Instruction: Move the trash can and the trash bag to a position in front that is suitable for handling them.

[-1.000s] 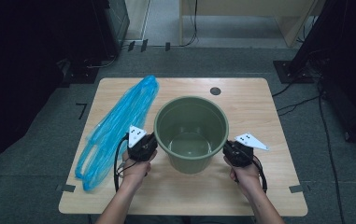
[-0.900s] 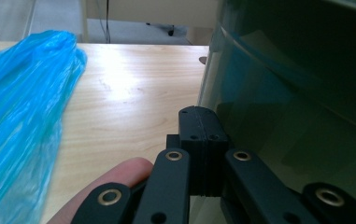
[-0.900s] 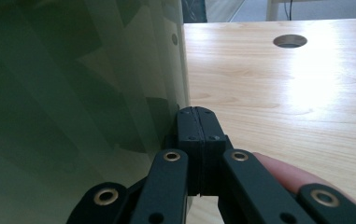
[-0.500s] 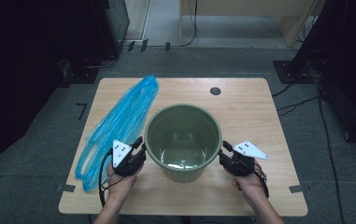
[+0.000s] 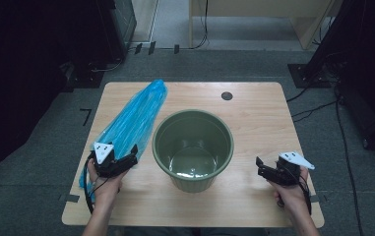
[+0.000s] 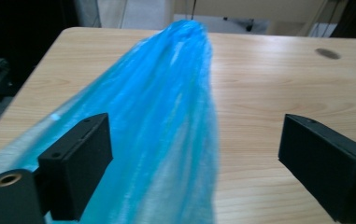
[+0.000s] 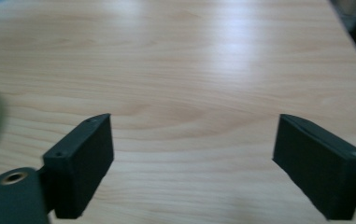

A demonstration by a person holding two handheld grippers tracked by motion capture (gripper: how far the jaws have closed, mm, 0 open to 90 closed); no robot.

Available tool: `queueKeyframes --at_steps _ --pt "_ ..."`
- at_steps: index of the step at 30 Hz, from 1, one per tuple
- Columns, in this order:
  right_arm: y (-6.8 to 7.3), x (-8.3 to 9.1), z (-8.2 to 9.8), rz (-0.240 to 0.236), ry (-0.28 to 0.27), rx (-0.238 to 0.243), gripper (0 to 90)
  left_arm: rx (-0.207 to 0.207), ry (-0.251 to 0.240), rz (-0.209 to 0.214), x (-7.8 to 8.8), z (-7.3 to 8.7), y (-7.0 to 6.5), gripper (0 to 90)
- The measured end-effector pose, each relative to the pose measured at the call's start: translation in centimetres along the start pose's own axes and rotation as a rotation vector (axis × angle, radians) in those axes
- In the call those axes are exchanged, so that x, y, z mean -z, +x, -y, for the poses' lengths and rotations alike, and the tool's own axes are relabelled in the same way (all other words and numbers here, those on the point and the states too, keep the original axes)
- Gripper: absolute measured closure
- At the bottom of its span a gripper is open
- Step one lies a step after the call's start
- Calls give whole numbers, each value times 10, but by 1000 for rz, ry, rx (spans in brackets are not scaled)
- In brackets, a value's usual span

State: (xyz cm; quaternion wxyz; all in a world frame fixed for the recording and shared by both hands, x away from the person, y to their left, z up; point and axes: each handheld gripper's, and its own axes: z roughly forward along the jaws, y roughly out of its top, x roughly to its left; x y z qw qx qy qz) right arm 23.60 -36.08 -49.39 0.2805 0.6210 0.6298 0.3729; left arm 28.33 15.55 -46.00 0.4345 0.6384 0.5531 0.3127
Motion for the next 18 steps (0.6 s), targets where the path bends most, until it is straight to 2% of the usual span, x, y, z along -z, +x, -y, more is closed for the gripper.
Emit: queueKeyframes --at_steps 3,5,8,13,14,15,18 --pt "-12 -4 5 50 34 -5 25 -7 22 -18 -8 0 13 5" --pt "-20 -6 7 72 68 -11 2 -9 38 -34 -13 3 21 0" --pt "-28 -6 10 89 90 -21 0 -8 85 -42 -20 6 29 0" --pt "-36 -8 13 119 105 -32 0 -38 166 -47 -34 13 36 0" --pt "-37 -9 14 123 107 -28 0 -38 166 -47 -34 13 36 0" --pt "-37 -10 15 128 111 -26 0 -47 203 -59 -40 16 37 0" --pt "-36 -13 17 137 118 -6 0 -42 249 -61 -47 22 39 0"
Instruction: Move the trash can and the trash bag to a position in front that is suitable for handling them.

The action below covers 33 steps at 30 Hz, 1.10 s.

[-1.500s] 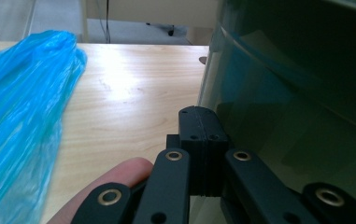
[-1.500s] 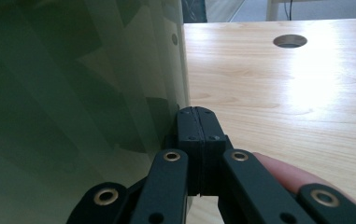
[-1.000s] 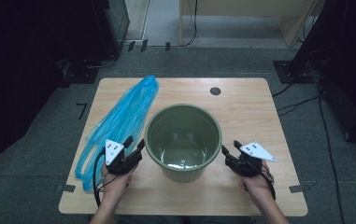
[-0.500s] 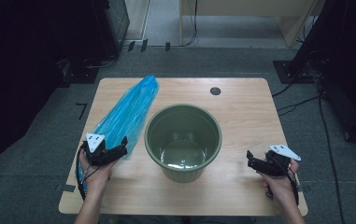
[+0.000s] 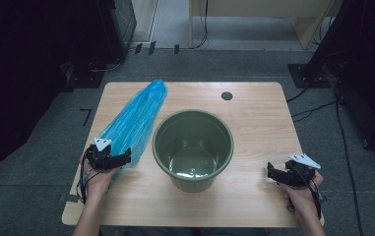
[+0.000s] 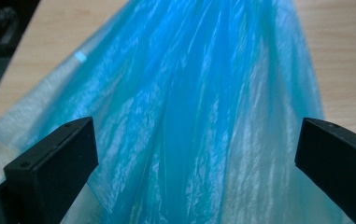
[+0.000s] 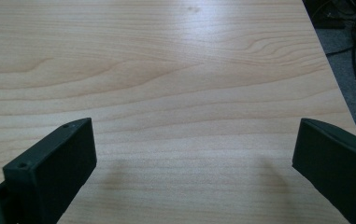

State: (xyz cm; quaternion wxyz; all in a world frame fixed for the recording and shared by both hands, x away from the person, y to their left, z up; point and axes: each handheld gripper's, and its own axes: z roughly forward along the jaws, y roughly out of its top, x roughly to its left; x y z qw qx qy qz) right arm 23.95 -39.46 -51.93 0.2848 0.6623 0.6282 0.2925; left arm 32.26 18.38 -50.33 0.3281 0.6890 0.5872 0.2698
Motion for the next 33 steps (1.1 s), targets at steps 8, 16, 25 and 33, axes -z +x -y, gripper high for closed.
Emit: queueKeyframes --at_steps 8,16,25,33 --pt "2 -3 2 7 23 -4 0 16 82 -41 -11 8 -2 41" --pt "1 -5 3 3 52 -9 0 29 20 -53 -4 12 -5 457" --pt "2 -6 3 12 49 -3 0 75 -2 -15 3 17 -5 885" --pt "2 -6 3 12 51 -4 0 111 -105 33 19 8 -6 895"
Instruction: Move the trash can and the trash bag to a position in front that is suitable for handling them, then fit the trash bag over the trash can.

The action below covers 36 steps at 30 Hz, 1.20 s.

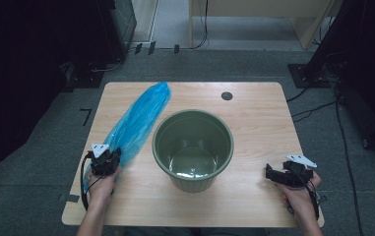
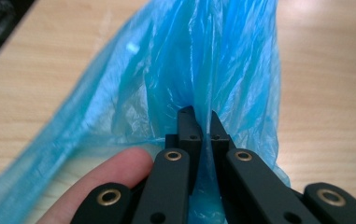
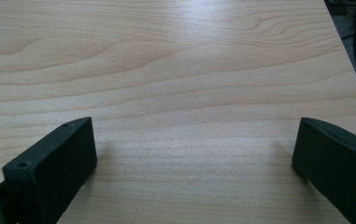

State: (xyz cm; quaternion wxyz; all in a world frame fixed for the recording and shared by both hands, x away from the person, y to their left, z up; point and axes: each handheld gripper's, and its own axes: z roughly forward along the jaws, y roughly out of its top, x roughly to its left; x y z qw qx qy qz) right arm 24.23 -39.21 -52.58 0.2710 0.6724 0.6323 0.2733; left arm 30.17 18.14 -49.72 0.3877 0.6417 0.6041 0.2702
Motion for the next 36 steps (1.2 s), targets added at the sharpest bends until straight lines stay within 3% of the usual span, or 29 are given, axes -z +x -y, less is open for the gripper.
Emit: queueKeyframes --at_steps 4,13,27,36 --pt "0 0 0 -1 0 1 0 15 -57 14 13 -9 -3 896" --pt "0 0 0 -4 -1 6 0 -11 -189 47 45 -29 -17 896" --pt "0 0 0 -7 1 7 0 -21 -307 112 79 -51 -35 896" --pt "0 0 0 -7 1 7 0 -14 -435 128 112 -68 -44 896"
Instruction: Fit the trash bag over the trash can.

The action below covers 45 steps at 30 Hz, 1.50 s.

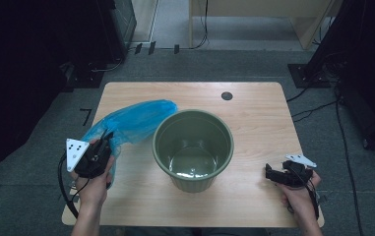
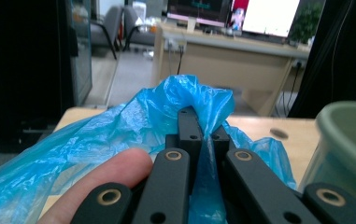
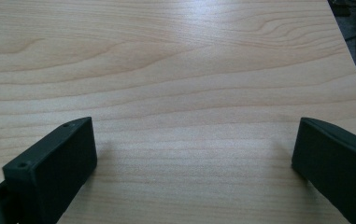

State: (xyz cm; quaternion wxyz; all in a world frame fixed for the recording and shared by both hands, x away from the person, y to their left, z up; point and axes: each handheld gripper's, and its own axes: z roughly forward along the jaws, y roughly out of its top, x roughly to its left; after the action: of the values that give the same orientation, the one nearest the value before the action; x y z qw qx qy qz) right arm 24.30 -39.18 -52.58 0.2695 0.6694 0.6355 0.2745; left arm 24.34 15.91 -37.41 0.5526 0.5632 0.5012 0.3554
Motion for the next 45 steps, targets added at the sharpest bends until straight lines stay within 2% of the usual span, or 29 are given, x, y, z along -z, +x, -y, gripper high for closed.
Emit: queueKeyframes --at_steps 8,13,14,17,25,30,31,34,37,38,41,43,45 --pt "0 0 0 0 0 0 0 15 -133 4 17 -16 -11 894" --pt "0 0 0 -3 -1 5 0 11 -200 1 26 -27 -15 892" --pt "0 0 0 -3 -1 5 0 11 -200 1 26 -27 -15 891" --pt "0 0 0 -3 -1 5 0 12 -274 1 37 -36 -18 891" --pt "0 0 0 -3 -1 5 0 -1 -410 38 51 -61 -32 893" --pt "0 0 0 -3 1 3 0 11 -481 51 55 -74 -40 892" --pt "0 0 0 -3 0 2 0 11 -481 51 55 -74 -40 893" --pt "0 0 0 -5 1 6 0 17 -519 88 59 -86 -50 893" --pt "0 -1 0 -6 -1 8 0 -6 -563 123 65 -97 -61 893" --pt "0 -1 0 -7 -1 8 0 -6 -563 123 65 -97 -61 893" --pt "0 -1 0 -7 -1 8 0 -31 -639 170 76 -111 -77 893" --pt "0 -1 0 -7 -1 8 0 -31 -655 180 79 -114 -80 893" --pt "0 -1 0 -8 -1 9 0 -24 -682 223 84 -123 -90 893"
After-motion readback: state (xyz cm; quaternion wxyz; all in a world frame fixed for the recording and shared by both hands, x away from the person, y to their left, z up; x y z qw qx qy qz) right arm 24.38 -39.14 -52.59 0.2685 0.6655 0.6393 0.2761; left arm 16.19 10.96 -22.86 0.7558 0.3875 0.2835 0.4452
